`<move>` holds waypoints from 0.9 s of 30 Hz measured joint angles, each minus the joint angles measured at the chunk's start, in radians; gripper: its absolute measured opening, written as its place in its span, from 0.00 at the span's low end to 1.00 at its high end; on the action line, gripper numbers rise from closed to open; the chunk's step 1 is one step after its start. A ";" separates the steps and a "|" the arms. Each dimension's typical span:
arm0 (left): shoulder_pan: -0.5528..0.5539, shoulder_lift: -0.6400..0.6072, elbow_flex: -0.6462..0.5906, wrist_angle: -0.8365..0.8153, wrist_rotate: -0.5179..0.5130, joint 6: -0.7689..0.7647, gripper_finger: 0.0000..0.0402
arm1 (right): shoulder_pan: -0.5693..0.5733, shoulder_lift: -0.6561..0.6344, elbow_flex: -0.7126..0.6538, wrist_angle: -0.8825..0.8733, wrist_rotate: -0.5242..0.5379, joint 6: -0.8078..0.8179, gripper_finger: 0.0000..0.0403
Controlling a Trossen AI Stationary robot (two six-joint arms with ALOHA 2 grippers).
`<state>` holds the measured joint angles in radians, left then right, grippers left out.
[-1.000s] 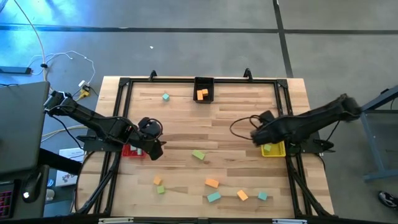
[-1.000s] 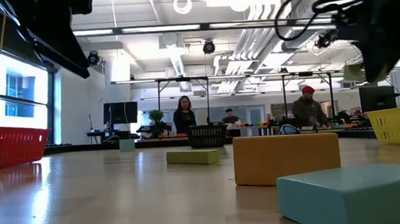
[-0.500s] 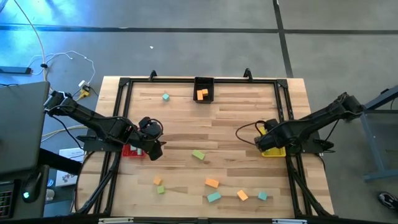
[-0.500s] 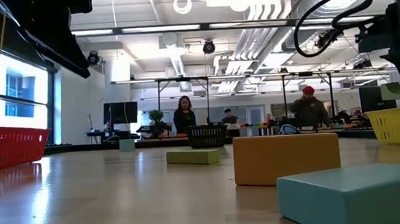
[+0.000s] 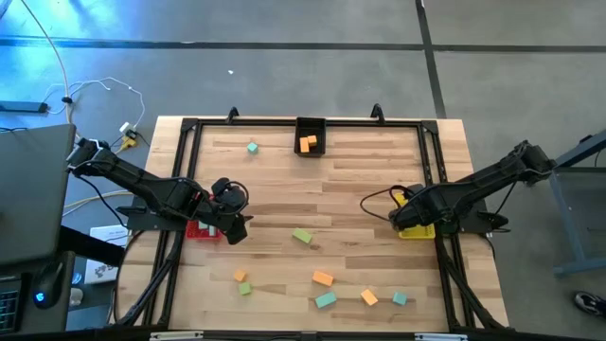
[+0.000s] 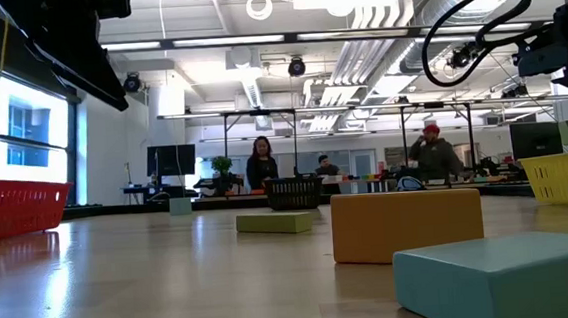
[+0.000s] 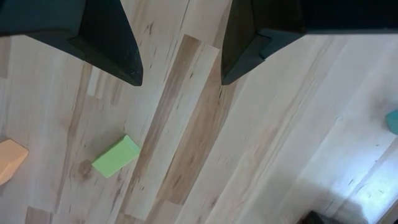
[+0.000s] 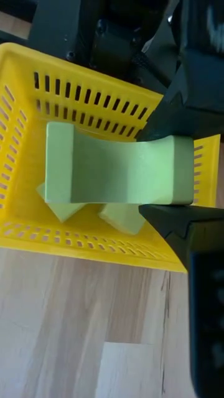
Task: Sort & place blocks by color
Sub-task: Put the green block into the yellow bin, then put the blue block into the red bin
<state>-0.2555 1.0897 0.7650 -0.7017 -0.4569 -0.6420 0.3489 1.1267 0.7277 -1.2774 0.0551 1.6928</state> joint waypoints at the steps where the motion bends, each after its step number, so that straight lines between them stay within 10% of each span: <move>1: 0.000 0.000 0.000 0.000 0.000 0.000 0.50 | 0.000 0.000 0.000 0.000 0.000 0.000 0.28; 10: 0.000 0.000 0.000 0.000 0.000 0.002 0.50 | -0.002 0.000 0.000 0.000 0.005 0.007 0.45; 27: 0.000 0.000 0.000 0.000 0.002 0.001 0.50 | -0.001 -0.001 0.057 0.027 0.196 -0.023 0.47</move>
<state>-0.2558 1.0897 0.7650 -0.7015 -0.4553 -0.6407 0.3477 1.1259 0.7849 -1.2507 0.2507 1.6700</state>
